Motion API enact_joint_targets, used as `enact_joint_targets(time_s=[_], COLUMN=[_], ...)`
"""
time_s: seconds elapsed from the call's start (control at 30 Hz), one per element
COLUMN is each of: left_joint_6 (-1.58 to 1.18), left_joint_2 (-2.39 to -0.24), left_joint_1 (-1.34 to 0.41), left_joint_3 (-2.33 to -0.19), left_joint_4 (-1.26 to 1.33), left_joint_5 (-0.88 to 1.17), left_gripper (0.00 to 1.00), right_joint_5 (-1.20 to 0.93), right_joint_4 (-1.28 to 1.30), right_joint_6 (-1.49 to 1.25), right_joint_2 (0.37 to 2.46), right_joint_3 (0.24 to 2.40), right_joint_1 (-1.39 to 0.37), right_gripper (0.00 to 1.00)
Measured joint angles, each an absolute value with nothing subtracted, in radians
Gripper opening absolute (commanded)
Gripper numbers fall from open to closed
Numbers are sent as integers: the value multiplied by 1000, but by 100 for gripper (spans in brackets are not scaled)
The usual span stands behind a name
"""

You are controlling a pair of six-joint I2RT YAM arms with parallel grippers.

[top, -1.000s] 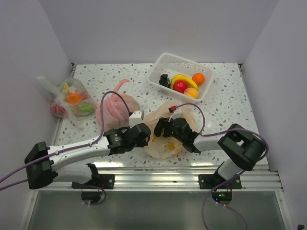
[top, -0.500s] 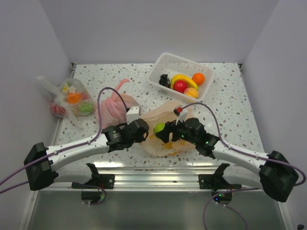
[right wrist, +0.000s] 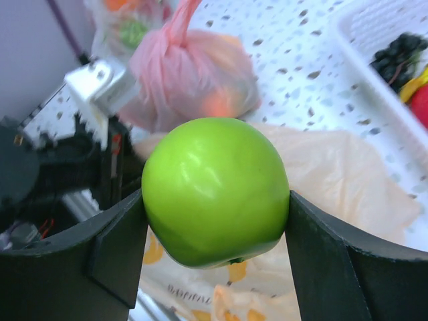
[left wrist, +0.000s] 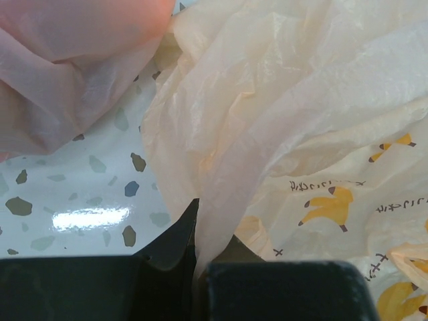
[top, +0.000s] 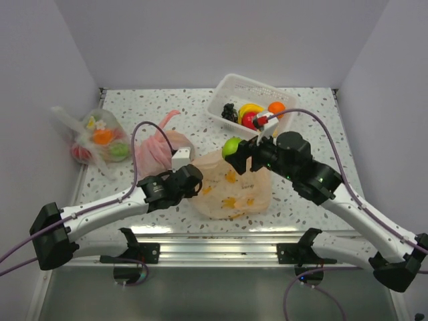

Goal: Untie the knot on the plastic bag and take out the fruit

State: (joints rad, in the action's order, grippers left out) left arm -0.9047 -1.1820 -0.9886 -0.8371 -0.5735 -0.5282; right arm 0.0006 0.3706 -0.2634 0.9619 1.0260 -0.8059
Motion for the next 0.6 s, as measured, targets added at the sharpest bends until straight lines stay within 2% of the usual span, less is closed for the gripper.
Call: enact_joint_targets(time_s=[0.13,0.3,0.53,0.6], left_joint_6=[-893,-873,-844,-841], left_joint_2=[-1137,-1092,-1067,-1062], left_joint_1=[-989,-989,-989,-989], left_joint_3=[-794,-731,-682,-671], left_joint_4=[-570,-540,-489,-476], left_joint_5=[-523,-486,-442,-432], left_gripper=[2,3,3,3], right_joint_5=[57,74,87,86], right_joint_4=[394,355,313,321], right_joint_6=[-218,-224,-251,-262], right_joint_2=[1117,1406,1860,2004], right_joint_3=[1208,1358,1672,1822], right_joint_1=[-735,-554,-432,-412], right_gripper=[23,24,25,31])
